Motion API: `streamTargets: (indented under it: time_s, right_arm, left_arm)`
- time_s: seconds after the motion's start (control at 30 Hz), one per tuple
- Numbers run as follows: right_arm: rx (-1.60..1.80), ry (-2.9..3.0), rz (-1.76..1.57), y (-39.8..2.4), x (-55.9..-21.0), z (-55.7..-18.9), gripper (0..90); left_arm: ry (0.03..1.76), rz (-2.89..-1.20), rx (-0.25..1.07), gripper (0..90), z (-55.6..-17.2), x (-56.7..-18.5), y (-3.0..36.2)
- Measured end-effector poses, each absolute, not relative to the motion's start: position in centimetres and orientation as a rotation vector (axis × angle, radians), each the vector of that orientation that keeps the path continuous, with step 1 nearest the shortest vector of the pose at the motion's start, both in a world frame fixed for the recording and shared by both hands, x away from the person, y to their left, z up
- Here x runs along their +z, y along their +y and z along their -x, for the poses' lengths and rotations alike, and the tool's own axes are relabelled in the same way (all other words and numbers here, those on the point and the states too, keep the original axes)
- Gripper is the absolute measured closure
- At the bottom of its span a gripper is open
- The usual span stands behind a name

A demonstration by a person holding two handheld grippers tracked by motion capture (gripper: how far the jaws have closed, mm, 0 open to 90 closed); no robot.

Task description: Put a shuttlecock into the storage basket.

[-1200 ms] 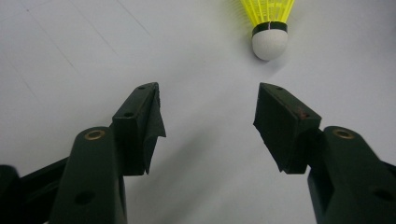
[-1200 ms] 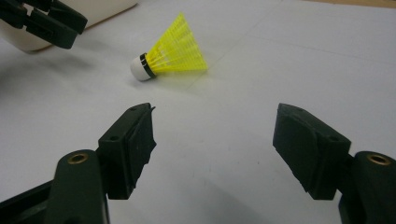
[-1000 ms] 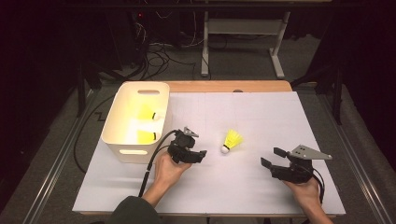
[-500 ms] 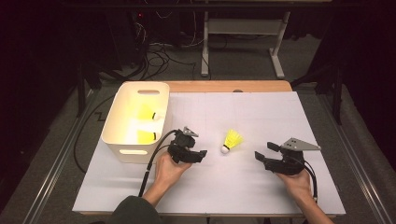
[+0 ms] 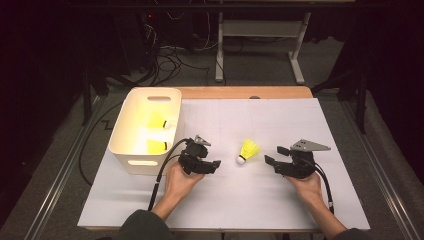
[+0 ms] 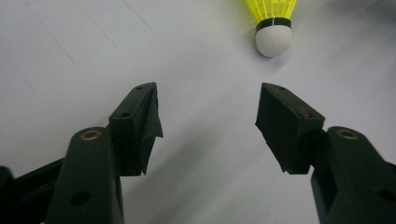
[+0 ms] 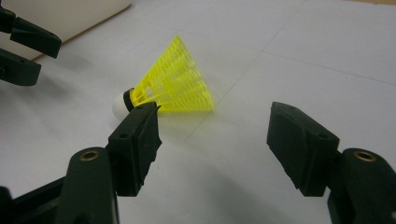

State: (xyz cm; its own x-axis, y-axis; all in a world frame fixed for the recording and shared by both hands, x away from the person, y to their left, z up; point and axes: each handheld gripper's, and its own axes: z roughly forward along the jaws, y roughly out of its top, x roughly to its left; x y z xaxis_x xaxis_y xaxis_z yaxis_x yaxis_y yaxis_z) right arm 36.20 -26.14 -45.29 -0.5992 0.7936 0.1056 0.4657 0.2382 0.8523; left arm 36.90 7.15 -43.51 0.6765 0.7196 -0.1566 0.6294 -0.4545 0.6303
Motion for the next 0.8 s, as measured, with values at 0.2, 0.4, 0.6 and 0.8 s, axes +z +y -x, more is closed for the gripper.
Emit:
streamTargets:
  time_s: [0.2, 0.4, 0.6, 0.8]
  right_arm:
    - [1.302, 2.187, -1.163, -25.1, -45.1, -37.1, 36.8]
    - [1.302, 2.209, -1.153, -23.8, -44.8, -38.1, 39.1]
    - [1.312, 2.228, -1.173, -22.8, -44.4, -39.2, 41.5]
    - [1.325, 2.257, -1.209, -22.2, -44.3, -39.9, 45.4]
  left_arm:
    - [1.02, -2.202, 0.167, 39.9, -37.0, -43.6, 7.2]
    - [1.027, -2.197, 0.151, 39.9, -37.0, -43.8, 7.4]
    - [1.03, -2.198, 0.148, 39.8, -37.0, -44.1, 7.7]
    - [1.024, -2.212, 0.183, 39.8, -36.9, -44.0, 7.8]
